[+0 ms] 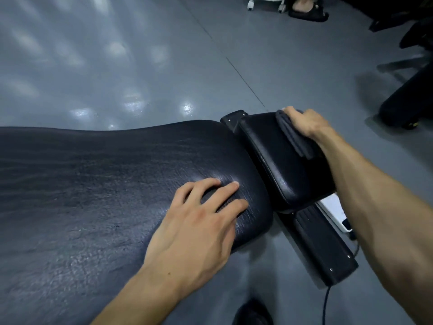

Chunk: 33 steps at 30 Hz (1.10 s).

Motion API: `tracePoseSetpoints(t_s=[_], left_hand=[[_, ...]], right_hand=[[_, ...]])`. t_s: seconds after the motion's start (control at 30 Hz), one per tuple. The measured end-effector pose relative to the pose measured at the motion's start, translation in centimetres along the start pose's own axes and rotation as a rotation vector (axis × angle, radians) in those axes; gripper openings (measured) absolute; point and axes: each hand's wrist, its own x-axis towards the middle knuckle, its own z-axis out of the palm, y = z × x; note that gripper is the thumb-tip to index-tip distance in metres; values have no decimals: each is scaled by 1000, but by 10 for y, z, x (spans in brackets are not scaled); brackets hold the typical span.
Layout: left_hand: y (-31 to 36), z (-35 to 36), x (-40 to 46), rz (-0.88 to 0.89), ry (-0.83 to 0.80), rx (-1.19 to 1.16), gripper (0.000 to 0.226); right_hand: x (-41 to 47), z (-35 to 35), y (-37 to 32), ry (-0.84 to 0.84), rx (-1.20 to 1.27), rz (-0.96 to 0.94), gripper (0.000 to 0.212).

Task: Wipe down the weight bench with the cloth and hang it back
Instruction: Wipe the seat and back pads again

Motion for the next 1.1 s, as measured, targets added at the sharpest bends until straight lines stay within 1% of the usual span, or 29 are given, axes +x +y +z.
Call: tracePoseSetpoints(t_s=[0.07, 0.13, 0.2, 0.27, 0.3, 0.37, 0.43, 0.5, 0.53, 0.6, 0.67, 0.73, 0.8, 0.87, 0.93, 1.0, 1.03, 1.07, 1.1], left_hand=[[0, 1, 1, 3, 7, 5, 35], [0, 2, 1, 7, 13, 10, 36], [0, 2, 0, 11, 13, 18, 37], [0, 2, 1, 21, 8, 28, 37], [-1, 2, 1, 29, 7, 31, 37], [0, 0, -1, 29, -4, 27, 38], [0, -3, -2, 17, -29, 13, 39], [0, -6, -2, 9, -65, 8, 41], [0, -9, -2, 11, -83, 11, 41], [0, -15, -7, 39, -119, 2, 41], [-2, -24, -19, 53, -140, -34, 41], [-11, -36, -41, 36, -120, -45, 40], [-26, -48, -70, -9, -87, -41, 39], [-44, -62, -102, -80, -61, -49, 38], [-60, -74, -131, -151, -17, -51, 37], [-69, -82, -154, -209, 16, -72, 36], [-72, -85, -162, -229, 28, -85, 36], [-73, -87, -169, -240, 37, -94, 36], [-73, -89, -173, -244, 47, -99, 35]], right_hand=[[10, 0, -16, -20, -75, -25, 94], [8, 1, -33, -20, -173, -134, 81], [-7, 8, -54, -20, -275, -350, 66], [-31, 20, -72, -5, -327, -600, 56], [-46, 25, -75, 9, -320, -691, 53], [-76, 32, -64, -1, -256, -785, 61], [-105, 31, -38, -23, -192, -801, 72], [-132, 28, -9, -3, -183, -787, 80], [-143, 28, 3, 8, -188, -746, 86], [-160, 29, 21, 29, -208, -597, 98], [-168, 29, 31, 52, -229, -445, 102], [-175, 31, 31, 76, -206, -395, 88], [-180, 36, 25, 132, -133, -430, 70], [-187, 37, 18, 172, -34, -426, 59], [-204, 32, 11, 172, 138, -338, 47], [-237, 26, -9, 127, 390, -273, 30], [-255, 29, -22, 106, 423, -307, 25], [-273, 37, -35, 85, 382, -379, 28], [-293, 49, -48, 67, 310, -473, 35]])
